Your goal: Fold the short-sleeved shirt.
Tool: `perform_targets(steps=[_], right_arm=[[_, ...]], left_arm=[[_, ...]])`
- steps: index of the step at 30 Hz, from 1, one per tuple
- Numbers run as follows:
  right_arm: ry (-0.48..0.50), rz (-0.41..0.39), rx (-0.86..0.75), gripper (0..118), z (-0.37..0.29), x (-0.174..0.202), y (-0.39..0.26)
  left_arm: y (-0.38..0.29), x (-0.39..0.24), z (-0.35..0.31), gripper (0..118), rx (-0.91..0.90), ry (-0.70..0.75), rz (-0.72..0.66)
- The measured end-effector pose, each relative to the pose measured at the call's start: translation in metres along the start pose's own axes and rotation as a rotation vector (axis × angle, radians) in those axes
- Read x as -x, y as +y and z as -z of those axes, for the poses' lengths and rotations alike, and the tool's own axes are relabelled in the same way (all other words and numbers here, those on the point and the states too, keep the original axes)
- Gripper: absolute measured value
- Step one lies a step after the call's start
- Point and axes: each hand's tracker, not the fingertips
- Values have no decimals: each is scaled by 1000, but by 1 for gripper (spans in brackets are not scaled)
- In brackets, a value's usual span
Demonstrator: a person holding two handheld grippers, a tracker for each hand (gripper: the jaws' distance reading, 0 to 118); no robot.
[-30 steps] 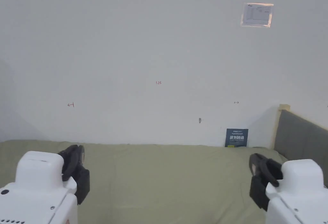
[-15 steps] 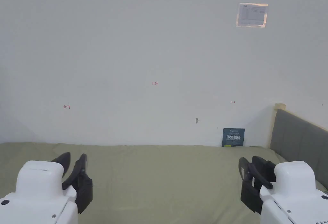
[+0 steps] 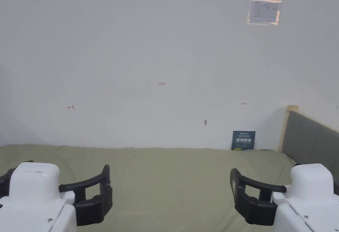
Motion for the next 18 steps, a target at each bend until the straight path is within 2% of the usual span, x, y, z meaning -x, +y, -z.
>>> perform_targets(steps=[8, 12, 16, 18], right_arm=[[8, 32, 21, 118, 5, -2, 1], [22, 106, 91, 118, 11, -3, -1], [32, 126, 127, 118, 14, -1, 0], [61, 165, 144, 118, 16, -2, 3]], left_arm=[[3, 1, 0, 118, -4, 1, 1], [4, 0, 0, 118, 2, -6, -2], [2, -1, 1, 118, 14, -16, -2], [0, -1, 3, 118, 23, -22, 2]])
